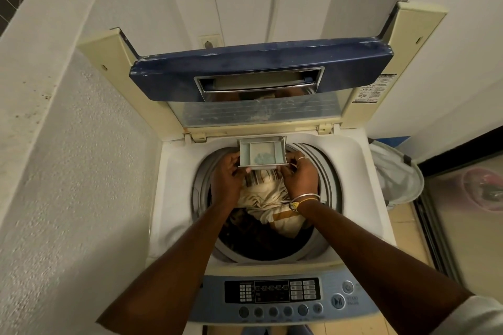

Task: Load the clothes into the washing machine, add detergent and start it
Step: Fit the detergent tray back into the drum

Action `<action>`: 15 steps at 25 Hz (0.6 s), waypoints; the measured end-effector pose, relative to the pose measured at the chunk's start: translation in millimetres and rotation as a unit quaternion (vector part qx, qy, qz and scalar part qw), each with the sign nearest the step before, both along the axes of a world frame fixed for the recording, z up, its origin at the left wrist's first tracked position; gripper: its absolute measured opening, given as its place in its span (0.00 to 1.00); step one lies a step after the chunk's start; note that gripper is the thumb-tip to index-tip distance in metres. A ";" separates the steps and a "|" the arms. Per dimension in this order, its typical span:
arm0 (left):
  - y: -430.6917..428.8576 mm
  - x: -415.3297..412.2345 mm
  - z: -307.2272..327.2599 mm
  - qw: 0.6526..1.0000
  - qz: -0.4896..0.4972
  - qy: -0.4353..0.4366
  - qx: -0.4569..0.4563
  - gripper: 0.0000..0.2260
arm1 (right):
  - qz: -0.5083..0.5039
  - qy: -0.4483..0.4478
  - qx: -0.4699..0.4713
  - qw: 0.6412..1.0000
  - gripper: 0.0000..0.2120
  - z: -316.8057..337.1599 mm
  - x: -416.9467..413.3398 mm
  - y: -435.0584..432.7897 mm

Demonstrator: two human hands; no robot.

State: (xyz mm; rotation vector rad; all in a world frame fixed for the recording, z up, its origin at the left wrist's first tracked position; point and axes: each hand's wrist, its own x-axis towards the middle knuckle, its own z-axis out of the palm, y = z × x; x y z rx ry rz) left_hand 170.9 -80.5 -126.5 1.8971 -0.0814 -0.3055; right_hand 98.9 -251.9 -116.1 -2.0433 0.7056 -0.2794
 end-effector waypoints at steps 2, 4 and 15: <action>-0.1 1.0 -0.4 1.000 0.000 0.002 0.003 0.19 | 0.004 0.000 0.005 1.000 0.10 -0.5 0.7 -1.0; -1.0 1.1 -2.1 1.000 0.002 0.004 0.003 0.19 | 0.003 0.001 0.014 1.000 0.10 -0.7 2.1 -2.2; -4.6 5.2 -1.5 1.000 0.010 0.016 0.007 0.20 | -0.029 -0.011 0.032 0.999 0.13 -3.7 6.4 -3.5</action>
